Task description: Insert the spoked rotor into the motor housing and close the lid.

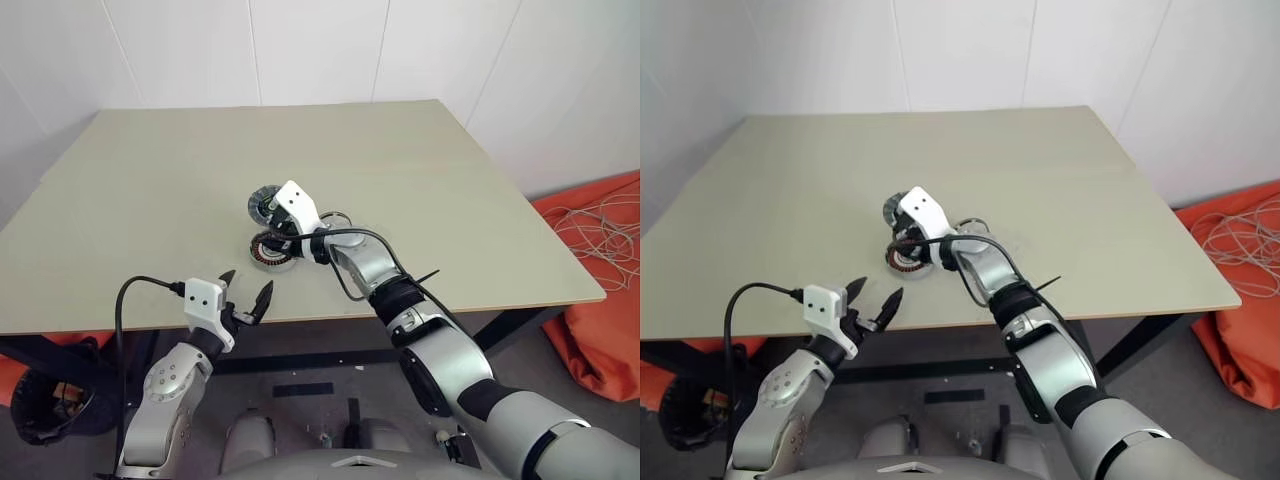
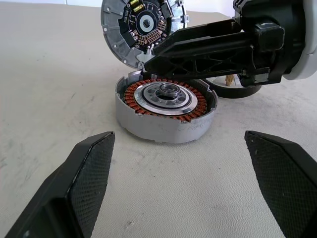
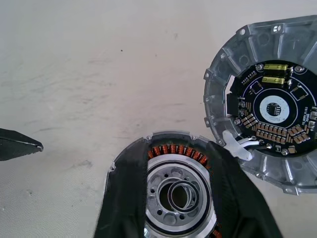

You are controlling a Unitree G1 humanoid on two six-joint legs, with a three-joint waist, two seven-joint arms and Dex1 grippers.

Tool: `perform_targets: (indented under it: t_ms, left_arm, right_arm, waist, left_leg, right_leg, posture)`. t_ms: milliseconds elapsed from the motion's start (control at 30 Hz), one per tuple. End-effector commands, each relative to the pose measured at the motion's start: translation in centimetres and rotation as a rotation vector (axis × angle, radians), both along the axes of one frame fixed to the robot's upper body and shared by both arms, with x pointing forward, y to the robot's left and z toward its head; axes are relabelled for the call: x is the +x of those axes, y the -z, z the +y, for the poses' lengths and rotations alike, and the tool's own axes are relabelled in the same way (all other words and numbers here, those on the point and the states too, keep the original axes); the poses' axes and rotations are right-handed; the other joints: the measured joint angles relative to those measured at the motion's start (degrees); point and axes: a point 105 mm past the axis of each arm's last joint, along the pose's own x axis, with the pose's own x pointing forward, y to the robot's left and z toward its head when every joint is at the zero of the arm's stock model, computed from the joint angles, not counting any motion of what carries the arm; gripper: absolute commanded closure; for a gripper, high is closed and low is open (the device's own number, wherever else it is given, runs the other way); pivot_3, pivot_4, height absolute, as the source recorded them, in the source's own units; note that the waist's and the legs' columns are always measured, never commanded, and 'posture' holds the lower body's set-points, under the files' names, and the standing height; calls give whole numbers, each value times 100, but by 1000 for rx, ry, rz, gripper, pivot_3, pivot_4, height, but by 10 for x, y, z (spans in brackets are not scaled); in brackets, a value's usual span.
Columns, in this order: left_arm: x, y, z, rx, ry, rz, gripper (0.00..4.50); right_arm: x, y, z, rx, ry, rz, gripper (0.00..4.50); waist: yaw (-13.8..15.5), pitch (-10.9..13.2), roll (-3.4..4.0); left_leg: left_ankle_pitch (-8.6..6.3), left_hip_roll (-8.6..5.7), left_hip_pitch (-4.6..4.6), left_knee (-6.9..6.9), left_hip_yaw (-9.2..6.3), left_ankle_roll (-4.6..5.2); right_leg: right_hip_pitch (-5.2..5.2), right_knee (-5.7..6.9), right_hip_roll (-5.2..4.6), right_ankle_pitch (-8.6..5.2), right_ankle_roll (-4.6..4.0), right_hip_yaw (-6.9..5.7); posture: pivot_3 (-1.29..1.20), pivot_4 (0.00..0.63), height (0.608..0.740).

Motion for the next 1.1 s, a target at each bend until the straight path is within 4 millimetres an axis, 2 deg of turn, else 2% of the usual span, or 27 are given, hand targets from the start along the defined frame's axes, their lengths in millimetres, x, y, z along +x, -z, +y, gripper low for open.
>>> perform_targets:
  t_ms: [33, 100, 133, 433, 1100]
  left_arm:
    - [2, -10, 0, -5, 7, -42, 0]
    - [2, -9, 0, -4, 7, -41, 0]
    - [2, -9, 0, -4, 8, -41, 0]
    - [2, -8, 0, -7, 9, -38, 0]
    - [2, -10, -1, -6, 0, -42, 0]
  right_arm:
    - [2, -16, 0, 32, 8, -39, 3743]
    - [4, -15, -3, 16, 28, -43, 4469]
    - [5, -13, -5, 4, 42, -47, 4493]
    - [16, -5, -18, -92, 131, -84, 4493]
    - [6, -1, -8, -94, 67, -59, 4493]
  waist:
    - [0, 0, 0]
    - [0, 0, 0]
    - [0, 0, 0]
    - [0, 0, 0]
    - [-1, 0, 0]
  left_leg:
    - [0, 0, 0, 0, 0, 0]
    - [0, 0, 0, 0, 0, -1]
    - [0, 0, 0, 0, 0, -1]
    - [1, 0, 0, 0, 1, -2]
    - [1, 0, 0, 0, 0, -2]
  right_leg:
    - [0, 0, 0, 0, 0, 0]
    - [0, 1, 0, 0, 0, 0]
    - [0, 1, 0, 0, 0, 0]
    - [0, 1, 0, 0, 0, 0]
    - [0, 1, 0, 0, 0, 0]
  posture:
    - [0, 0, 740]
    - [0, 0, 740]
    - [0, 0, 740]
    - [0, 0, 740]
    - [0, 0, 740]
